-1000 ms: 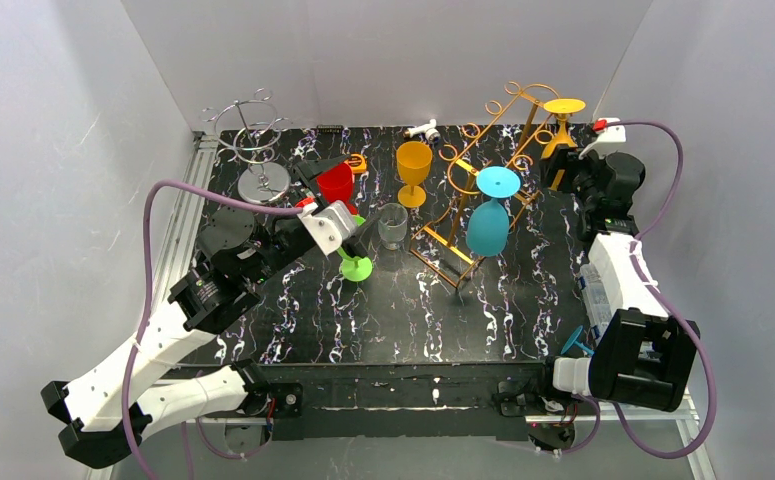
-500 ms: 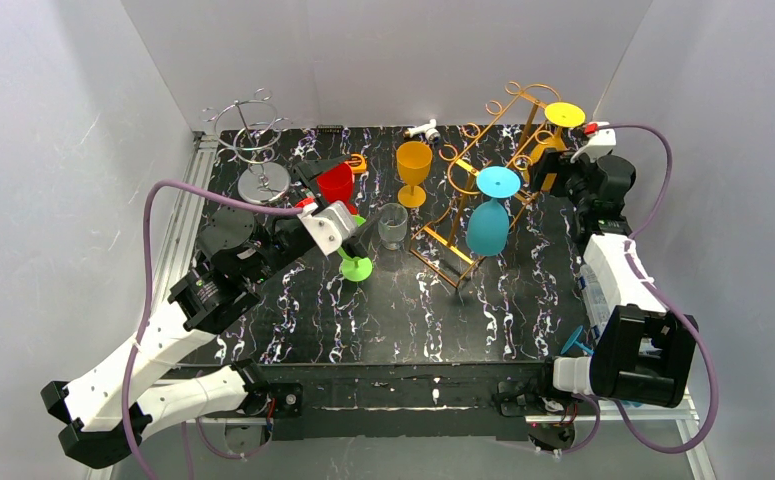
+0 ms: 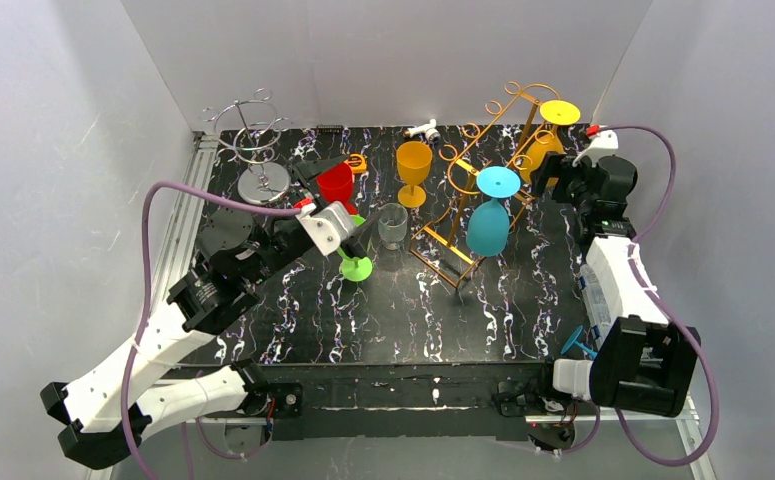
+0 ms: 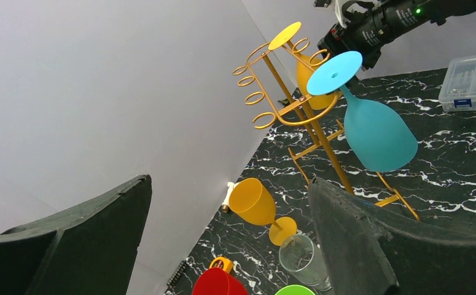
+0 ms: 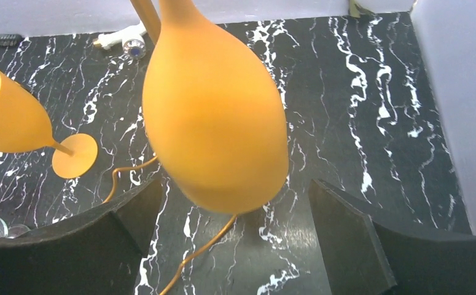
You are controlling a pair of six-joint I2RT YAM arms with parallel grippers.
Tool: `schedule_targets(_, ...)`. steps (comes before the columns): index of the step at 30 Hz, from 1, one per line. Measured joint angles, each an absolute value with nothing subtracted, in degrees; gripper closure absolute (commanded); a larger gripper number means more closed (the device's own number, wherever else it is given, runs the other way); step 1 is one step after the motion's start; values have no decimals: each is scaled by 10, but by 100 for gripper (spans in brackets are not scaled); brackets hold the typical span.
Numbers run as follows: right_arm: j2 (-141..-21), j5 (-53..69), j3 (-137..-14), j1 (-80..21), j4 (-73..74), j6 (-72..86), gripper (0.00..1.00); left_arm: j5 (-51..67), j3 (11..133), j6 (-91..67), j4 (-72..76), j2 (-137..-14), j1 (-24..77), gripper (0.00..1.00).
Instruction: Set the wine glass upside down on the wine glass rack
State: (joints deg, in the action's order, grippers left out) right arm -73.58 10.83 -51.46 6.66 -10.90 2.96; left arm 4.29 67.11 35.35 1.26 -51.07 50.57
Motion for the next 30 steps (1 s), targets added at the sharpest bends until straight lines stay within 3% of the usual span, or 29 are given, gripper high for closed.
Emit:
schedule_targets(7,-628,18,-537,66,56,82,2,43,666,353,12,-504,506,2)
schedule_targets(14,-503,-102,-544,66,344,196,2,45,660,350,6,-489,504,2)
schedule_targets(18,-432,-88,-527,66,470,238,3,48,660,347,-1,-482,504,2)
schedule_targets(26,-378,-34,-526,66,631,278,15,65,625,338,-16,-460,504,2)
schedule_targets(29,-367,-17,-515,66,669,288,14,74,599,338,-18,-441,504,2)
schedule_targets(30,-365,-13,-514,66,681,291,7,76,589,337,-18,-434,504,2)
